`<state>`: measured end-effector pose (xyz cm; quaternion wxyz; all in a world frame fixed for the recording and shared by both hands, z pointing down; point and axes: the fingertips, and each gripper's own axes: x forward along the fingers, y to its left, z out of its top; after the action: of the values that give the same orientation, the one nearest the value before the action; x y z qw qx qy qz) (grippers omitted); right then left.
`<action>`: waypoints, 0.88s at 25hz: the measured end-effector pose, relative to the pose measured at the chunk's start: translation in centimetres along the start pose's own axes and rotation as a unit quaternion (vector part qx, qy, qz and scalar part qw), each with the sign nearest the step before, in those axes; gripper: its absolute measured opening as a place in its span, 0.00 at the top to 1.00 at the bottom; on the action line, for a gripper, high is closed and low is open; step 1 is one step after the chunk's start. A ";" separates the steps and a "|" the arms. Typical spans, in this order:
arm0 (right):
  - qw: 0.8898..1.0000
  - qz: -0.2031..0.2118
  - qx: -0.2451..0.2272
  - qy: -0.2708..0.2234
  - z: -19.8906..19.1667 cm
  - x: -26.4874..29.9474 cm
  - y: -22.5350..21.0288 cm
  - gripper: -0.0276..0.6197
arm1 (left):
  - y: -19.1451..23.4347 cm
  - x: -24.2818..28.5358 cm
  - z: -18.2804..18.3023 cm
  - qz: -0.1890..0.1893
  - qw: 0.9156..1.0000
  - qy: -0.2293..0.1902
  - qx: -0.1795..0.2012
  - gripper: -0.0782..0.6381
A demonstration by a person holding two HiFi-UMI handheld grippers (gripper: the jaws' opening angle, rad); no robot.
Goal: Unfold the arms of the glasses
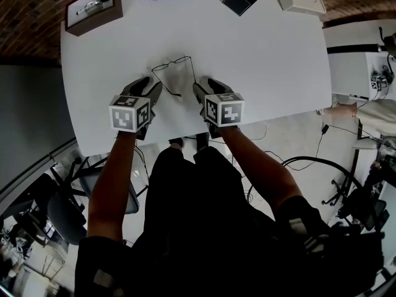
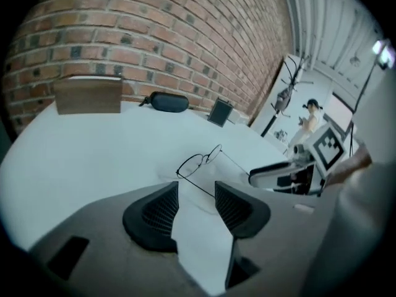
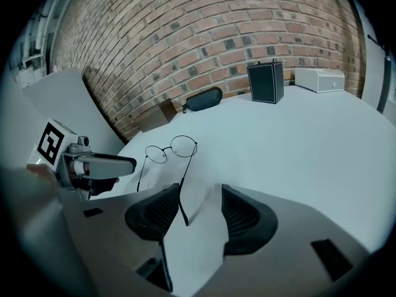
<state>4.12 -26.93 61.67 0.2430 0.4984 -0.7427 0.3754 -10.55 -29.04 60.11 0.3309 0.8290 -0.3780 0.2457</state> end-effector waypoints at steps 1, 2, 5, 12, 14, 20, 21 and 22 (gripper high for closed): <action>1.000 0.001 0.000 -0.001 0.0 -0.1 0.0 0.65 | -0.2 -0.4 0.2 0.002 0.999 -0.018 -0.032 0.64; 1.000 0.003 -0.002 -0.002 0.1 -0.2 0.1 0.65 | -0.4 -0.7 0.3 0.009 0.998 -0.034 -0.058 0.61; 1.000 0.008 -0.008 -0.003 0.3 -0.2 0.1 0.65 | -1.4 -0.3 -0.6 0.038 0.995 -0.038 -0.089 0.51; 1.000 0.007 -0.016 0.001 0.2 0.1 0.1 0.65 | -2.7 2.2 -3.0 0.073 0.997 0.019 -0.025 0.50; 1.000 0.009 -0.019 -0.001 0.3 0.1 0.1 0.65 | -2.6 2.1 -3.1 0.069 0.997 0.024 -0.001 0.50; 1.000 0.015 -0.022 -0.001 0.1 0.2 0.2 0.65 | -2.0 1.1 -3.4 0.058 0.994 0.043 0.078 0.50; 1.000 0.016 -0.024 0.000 0.1 0.2 0.2 0.65 | -1.9 1.1 -3.4 0.055 0.994 0.044 0.088 0.50; 0.999 0.018 -0.026 -0.001 0.2 0.2 0.2 0.65 | -2.0 1.0 -3.2 0.052 0.993 0.042 0.093 0.50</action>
<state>3.83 -27.11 61.64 0.2486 0.4785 -0.7614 0.3600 -8.91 -26.15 62.18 0.2550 0.8242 -0.3820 0.3311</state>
